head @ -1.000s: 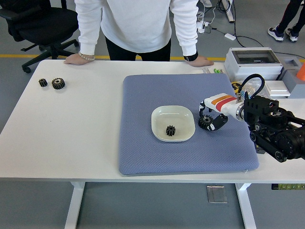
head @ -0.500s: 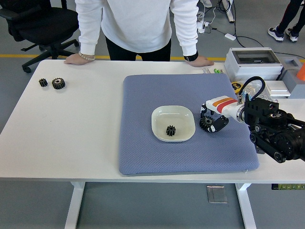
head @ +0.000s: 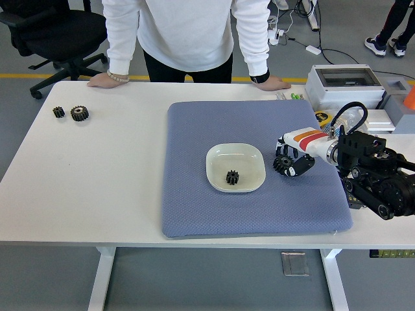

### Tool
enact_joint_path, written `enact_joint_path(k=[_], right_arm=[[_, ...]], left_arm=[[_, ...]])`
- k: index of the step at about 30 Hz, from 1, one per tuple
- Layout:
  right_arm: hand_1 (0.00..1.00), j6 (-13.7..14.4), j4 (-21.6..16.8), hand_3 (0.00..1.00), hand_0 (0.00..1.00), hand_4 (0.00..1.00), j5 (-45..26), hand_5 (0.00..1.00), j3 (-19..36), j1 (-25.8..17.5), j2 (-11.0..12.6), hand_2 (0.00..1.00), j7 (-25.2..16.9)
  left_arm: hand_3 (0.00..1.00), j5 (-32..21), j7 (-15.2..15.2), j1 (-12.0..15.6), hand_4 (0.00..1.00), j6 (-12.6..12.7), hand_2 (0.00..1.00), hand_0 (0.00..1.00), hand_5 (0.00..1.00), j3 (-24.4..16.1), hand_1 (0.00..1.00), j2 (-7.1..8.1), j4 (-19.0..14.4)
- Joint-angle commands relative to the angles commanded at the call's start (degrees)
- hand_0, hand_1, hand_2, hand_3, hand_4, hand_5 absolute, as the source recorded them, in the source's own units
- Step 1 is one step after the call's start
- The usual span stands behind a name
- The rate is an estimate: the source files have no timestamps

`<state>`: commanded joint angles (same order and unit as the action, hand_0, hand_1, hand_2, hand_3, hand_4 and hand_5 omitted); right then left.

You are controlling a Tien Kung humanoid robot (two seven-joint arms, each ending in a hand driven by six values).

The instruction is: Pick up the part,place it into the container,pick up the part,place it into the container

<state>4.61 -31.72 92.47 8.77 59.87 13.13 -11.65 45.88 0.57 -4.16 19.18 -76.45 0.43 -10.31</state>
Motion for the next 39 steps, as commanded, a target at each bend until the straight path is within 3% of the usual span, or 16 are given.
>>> enact_joint_path(k=[9,16,20,21,22,27,28,33,34,39], right_arm=[[0.415,-0.61,-4.21,0.499,0.214,0.710,3.41,0.177,7.90,-0.06,2.12,0.491,0.67],[0.417,-0.34,-10.30,0.501,0.224,0.698,5.22,0.158,14.28,0.12,1.56,0.492,1.67],[0.417,-0.59,-11.54,0.501,0.224,0.698,4.64,0.158,12.83,0.83,0.00,0.492,2.32],[0.417,-0.82,-11.21,0.501,0.224,0.698,4.19,0.158,11.86,1.14,-0.66,0.492,2.64],[0.447,-0.93,-10.82,0.564,0.269,0.727,3.81,0.194,11.09,1.34,-1.15,0.551,2.87],[0.447,-0.68,-6.89,0.564,0.269,0.727,1.41,0.194,7.50,2.14,-4.02,0.551,4.05],[0.534,-0.70,-5.89,0.880,0.360,0.854,0.87,0.266,6.90,2.32,-4.52,0.762,4.08],[0.534,-0.99,-4.41,0.880,0.360,0.854,-1.06,0.266,5.75,2.65,-5.29,0.762,3.46],[0.609,-0.98,-4.31,0.998,0.453,0.902,-1.32,0.305,5.68,2.67,-5.34,0.857,3.35],[0.609,-1.14,-4.29,0.998,0.453,0.902,-2.26,0.305,4.79,3.07,-5.63,0.857,3.33]], left_arm=[[0.634,0.18,-0.03,0.31,0.739,-0.07,0.754,0.666,0.618,-0.31,0.641,0.06,0.00],[0.633,0.46,0.02,0.63,0.738,-0.01,0.754,0.666,0.618,-0.59,0.641,0.04,0.00],[0.633,0.41,0.04,0.78,0.738,0.02,0.754,0.666,0.618,-0.48,0.641,0.07,0.00],[0.633,0.42,0.05,0.78,0.738,0.04,0.754,0.666,0.618,-0.42,0.641,0.08,0.00],[0.633,0.38,0.04,0.77,0.738,0.03,0.753,0.666,0.619,-0.31,0.641,0.11,0.00],[0.633,0.18,0.05,0.62,0.738,0.01,0.753,0.666,0.619,0.25,0.641,0.26,0.00],[0.632,0.11,0.03,0.59,0.738,-0.01,0.752,0.666,0.619,0.37,0.641,0.30,0.00],[0.632,0.14,-0.03,0.63,0.738,-0.03,0.752,0.666,0.619,0.47,0.641,0.40,0.00],[0.632,0.12,-0.03,0.66,0.739,-0.03,0.751,0.666,0.621,0.51,0.640,0.41,0.00],[0.632,0.74,0.15,0.99,0.739,-0.06,0.751,0.666,0.621,0.20,0.640,0.46,0.00]])
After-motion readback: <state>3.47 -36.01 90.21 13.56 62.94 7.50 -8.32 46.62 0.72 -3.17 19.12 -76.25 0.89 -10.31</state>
